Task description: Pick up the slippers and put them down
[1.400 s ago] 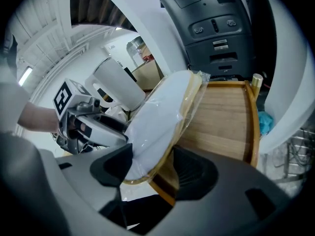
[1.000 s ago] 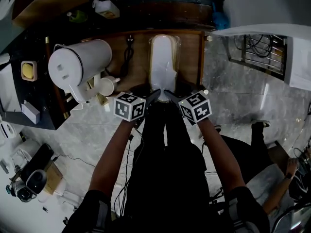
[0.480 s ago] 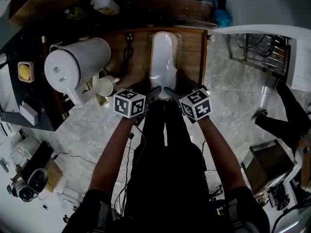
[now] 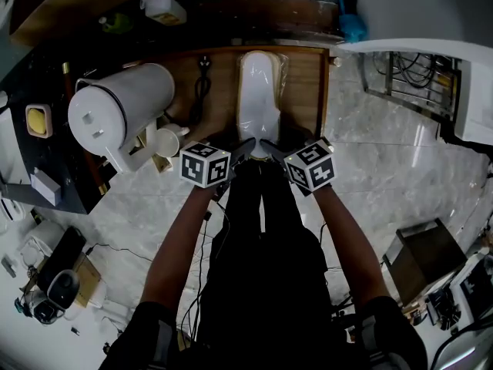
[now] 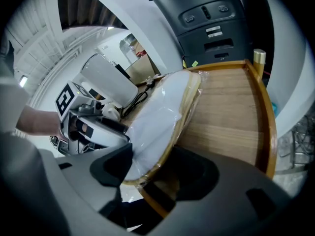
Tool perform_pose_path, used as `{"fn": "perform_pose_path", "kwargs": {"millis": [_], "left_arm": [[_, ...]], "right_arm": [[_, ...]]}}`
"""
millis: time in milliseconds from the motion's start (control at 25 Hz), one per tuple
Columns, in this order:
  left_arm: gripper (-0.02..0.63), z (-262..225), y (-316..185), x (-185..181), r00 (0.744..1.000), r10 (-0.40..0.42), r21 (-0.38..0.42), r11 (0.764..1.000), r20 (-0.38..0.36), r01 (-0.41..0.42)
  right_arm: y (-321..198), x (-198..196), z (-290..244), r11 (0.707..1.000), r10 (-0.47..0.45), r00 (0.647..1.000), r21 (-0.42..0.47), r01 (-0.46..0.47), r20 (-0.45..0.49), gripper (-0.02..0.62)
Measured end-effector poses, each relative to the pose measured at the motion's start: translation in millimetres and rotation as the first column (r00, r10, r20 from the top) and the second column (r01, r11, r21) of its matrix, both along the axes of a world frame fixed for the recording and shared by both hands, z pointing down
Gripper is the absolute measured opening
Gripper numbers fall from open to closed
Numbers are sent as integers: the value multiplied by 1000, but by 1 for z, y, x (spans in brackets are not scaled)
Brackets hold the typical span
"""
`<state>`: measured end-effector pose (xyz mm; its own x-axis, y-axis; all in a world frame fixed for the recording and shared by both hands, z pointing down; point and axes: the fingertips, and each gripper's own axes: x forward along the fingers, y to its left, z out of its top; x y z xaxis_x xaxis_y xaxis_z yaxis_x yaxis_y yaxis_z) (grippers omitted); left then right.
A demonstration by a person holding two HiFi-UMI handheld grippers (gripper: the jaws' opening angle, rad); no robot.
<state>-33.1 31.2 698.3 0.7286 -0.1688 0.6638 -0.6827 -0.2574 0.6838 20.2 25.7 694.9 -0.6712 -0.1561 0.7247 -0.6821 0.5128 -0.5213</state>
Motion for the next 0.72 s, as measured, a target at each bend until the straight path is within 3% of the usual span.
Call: {"fn": "perform_pose_path", "kwargs": {"millis": [320,720], "left_arm": [[238,2,-3,-2,998,45,-9,999,47,-45],[304,0,-8,-17,992,-3,12,1000,128,2]], "right_arm": [[-1,-2,-1,1000,-13,998,17,14,-62,265],[-9,1,-8,998,17,994,59,-11,-104,322]]}}
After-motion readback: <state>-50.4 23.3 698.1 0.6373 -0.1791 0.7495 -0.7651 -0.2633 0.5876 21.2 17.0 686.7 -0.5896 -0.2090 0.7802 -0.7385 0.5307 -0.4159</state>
